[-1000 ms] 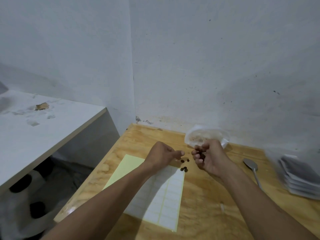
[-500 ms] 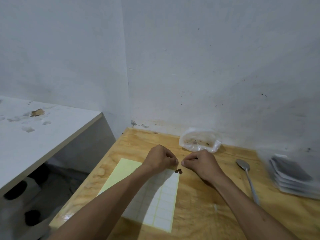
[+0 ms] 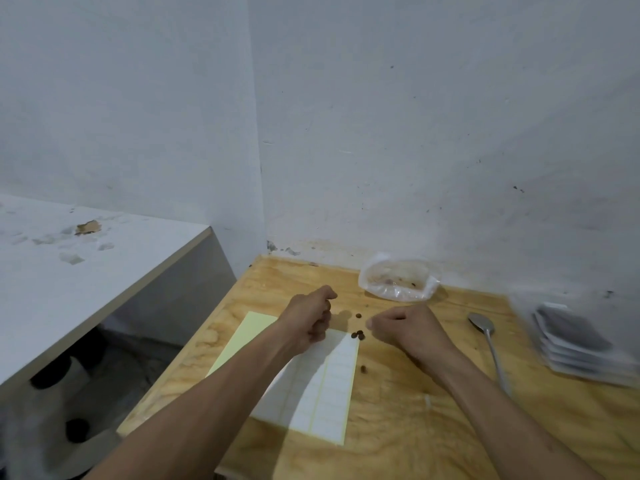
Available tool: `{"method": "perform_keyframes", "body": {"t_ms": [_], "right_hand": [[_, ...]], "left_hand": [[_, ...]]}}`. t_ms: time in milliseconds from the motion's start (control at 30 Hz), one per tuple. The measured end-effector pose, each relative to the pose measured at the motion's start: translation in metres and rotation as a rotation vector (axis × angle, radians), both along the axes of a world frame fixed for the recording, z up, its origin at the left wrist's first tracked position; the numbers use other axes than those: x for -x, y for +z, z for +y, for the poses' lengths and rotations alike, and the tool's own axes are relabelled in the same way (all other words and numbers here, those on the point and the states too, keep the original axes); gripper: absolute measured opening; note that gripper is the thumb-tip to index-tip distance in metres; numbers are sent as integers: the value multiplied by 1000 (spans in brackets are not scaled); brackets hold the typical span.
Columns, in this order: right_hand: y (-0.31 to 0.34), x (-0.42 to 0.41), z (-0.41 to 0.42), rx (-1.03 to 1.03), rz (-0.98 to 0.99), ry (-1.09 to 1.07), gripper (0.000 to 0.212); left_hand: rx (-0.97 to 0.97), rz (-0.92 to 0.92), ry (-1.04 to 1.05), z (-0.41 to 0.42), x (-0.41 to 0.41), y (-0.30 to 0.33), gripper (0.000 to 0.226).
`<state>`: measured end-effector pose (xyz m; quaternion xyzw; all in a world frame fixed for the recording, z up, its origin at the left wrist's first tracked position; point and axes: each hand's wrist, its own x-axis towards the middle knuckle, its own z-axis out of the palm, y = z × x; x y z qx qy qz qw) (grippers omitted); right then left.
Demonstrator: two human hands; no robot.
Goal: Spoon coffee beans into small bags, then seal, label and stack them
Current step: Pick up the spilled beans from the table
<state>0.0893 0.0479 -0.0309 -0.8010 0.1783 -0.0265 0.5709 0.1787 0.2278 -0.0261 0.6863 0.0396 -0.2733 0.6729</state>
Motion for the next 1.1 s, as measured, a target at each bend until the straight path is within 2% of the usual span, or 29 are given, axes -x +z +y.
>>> {"method": "perform_keyframes", "body": {"t_ms": [67,167,233,333,400,467,533,600,633,767,900,1033,1100], "right_hand": [[-4,5,5,106,-26,67,5],[-7,5,10,227,-50,32,12],[-7,4,13,303,-60,10,7],[-5,1,18,393,-53,35,4],[-3,-3,16,259,-11,-23,13],[3,-7,10,-82,53,-139,20],[8,-12,3,-477,119,-225,8],[10,-15,-1,-619,146,-236,15],[11,-16,-2,-577,143,-221,16],[7,-19,2,-150,56,-197,14],[-5,-27,5,17,-86,-119,2],[-9,-34,6,210,-92,2,4],[-11,-38,6,300,-102,30,5]], "left_hand": [[-137,-148,38,1,4,-3,47],[-439,-513,-64,3,7,-11,52],[-478,-626,-143,5,11,-13,47],[-441,-691,-210,6,14,-17,29],[-431,-714,-257,6,15,-18,20],[-470,-734,-298,6,16,-18,24],[-516,-740,-323,5,16,-20,25],[-565,-745,-313,2,15,-23,21],[-599,-760,-303,0,15,-24,19],[-656,-775,-241,-6,13,-24,15],[-462,-614,-137,-3,7,-22,11],[-478,-665,-188,1,4,-23,11],[-467,-673,-255,1,6,-24,19]]}}
